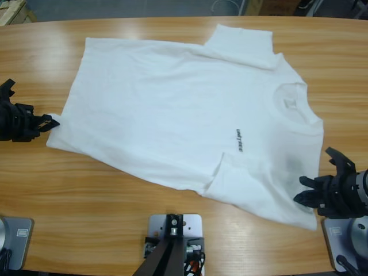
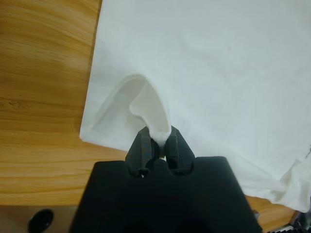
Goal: Fold clothes
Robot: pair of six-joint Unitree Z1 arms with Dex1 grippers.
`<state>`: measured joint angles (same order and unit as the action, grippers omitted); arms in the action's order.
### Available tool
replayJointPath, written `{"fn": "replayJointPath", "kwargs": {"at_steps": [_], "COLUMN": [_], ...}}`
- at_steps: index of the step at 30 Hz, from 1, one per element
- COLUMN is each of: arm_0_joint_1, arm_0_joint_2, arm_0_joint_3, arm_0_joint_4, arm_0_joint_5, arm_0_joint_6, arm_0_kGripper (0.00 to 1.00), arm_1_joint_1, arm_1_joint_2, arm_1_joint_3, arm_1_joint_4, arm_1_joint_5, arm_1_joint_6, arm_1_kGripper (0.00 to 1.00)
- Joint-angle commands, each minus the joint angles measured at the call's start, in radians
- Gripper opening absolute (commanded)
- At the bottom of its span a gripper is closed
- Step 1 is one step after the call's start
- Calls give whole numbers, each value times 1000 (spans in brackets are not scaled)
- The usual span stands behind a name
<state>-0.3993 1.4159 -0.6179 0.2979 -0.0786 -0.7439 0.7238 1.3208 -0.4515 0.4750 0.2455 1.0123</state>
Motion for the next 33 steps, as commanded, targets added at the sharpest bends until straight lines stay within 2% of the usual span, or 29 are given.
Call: {"fn": "replayJointPath", "kwargs": {"at_steps": [1, 2, 4, 5, 8, 10, 11, 17, 20, 24, 25, 27, 33], "arm_0_joint_1": [10, 10, 11, 11, 11, 11, 11, 13, 17, 27, 28, 28, 30], "arm_0_joint_2": [27, 26, 25, 24, 25, 24, 24, 16, 10, 4, 3, 3, 6], "arm_0_joint_3": [6, 6, 7, 7, 6, 6, 6, 6, 6, 6, 6, 6, 6], "arm_0_joint_4": [-3, -3, -3, -2, -3, -3, -3, 0, 4, 9, 9, 9, 9], "arm_0_joint_5": [-13, -12, -13, -13, -13, -13, -13, -13, -13, -16, -17, -18, -18], "arm_0_joint_6": [11, 11, 12, 12, 14, 14, 14, 14, 15, 22, 23, 24, 28], "arm_0_kGripper": [0, 0, 0, 0, 0, 0, 0, 0, 0, 0, 0, 0, 0], "arm_1_joint_1": [16, 16, 16, 16, 16, 16, 16, 17, 24, 26, 26, 26, 26], "arm_1_joint_2": [39, 40, 48, 53, 58, 66, 72, 85, 105, 103, 101, 99, 93], "arm_1_joint_3": [8, 8, 8, 8, 8, 8, 8, 8, 8, 8, 8, 8, 7], "arm_1_joint_4": [-13, -13, -13, -13, -13, -13, -14, -24, -33, -33, -33, -33, -38], "arm_1_joint_5": [14, 13, 12, 11, 12, 12, 13, 16, 24, 24, 23, 22, 18], "arm_1_joint_6": [-8, -6, -6, -6, -6, -6, -6, -9, -10, -13, -16, -22, -31], "arm_1_kGripper": [0, 8, 563, 687, 723, 843, 860, 838, 697, 221, 185, 22, 0]}}
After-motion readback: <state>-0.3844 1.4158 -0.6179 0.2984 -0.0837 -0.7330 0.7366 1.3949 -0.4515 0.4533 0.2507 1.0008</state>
